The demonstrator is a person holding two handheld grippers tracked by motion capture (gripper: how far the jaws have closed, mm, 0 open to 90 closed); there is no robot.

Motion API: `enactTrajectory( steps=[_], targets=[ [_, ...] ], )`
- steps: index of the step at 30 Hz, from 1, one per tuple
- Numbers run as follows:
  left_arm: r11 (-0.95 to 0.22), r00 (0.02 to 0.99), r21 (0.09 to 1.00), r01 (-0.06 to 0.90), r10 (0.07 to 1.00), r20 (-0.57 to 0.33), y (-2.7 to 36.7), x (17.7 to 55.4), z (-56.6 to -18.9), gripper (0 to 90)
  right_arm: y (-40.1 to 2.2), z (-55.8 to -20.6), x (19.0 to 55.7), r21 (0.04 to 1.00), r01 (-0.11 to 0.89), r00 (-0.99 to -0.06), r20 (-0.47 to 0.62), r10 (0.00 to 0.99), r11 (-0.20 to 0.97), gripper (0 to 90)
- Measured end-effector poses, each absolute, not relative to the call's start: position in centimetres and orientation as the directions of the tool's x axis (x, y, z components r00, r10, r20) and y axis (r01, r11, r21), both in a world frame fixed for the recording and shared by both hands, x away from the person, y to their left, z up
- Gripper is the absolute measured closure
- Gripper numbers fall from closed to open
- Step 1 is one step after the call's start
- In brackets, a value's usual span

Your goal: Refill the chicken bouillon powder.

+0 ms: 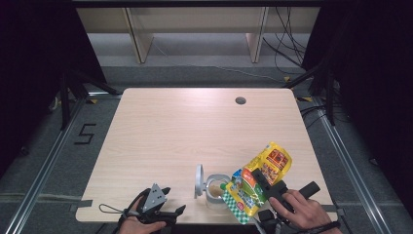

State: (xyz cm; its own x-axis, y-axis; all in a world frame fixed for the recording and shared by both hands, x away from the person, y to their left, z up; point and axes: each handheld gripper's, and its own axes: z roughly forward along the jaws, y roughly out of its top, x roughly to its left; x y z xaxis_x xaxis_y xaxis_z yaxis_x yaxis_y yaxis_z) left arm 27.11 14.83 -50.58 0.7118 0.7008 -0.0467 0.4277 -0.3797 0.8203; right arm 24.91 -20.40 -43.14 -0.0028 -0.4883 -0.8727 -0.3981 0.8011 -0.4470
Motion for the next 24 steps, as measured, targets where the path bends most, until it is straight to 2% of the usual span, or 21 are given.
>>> enactTrajectory(
  steps=[6, 20, 24],
  targets=[
    [-0.388, 0.714, 0.819, 0.422, 0.699, -0.037, 14.90, 27.16, -50.54, 21.5, -20.40, -43.29, 24.84, -0.428, -0.391, -0.003, -0.885, -0.466, 0.815, 59.4],
    [-0.378, 0.714, 0.822, 0.425, 0.698, -0.049, 14.81, 27.15, -50.65, 21.5, -20.21, -43.30, 24.87, -0.456, -0.395, 0.002, -0.868, -0.496, 0.798, 59.4],
    [-0.409, 0.719, 0.809, 0.422, 0.694, -0.025, 15.07, 27.21, -50.46, 21.5, -20.17, -43.28, 24.91, -0.460, -0.395, 0.006, -0.867, -0.498, 0.795, 59.5]
  ],
)
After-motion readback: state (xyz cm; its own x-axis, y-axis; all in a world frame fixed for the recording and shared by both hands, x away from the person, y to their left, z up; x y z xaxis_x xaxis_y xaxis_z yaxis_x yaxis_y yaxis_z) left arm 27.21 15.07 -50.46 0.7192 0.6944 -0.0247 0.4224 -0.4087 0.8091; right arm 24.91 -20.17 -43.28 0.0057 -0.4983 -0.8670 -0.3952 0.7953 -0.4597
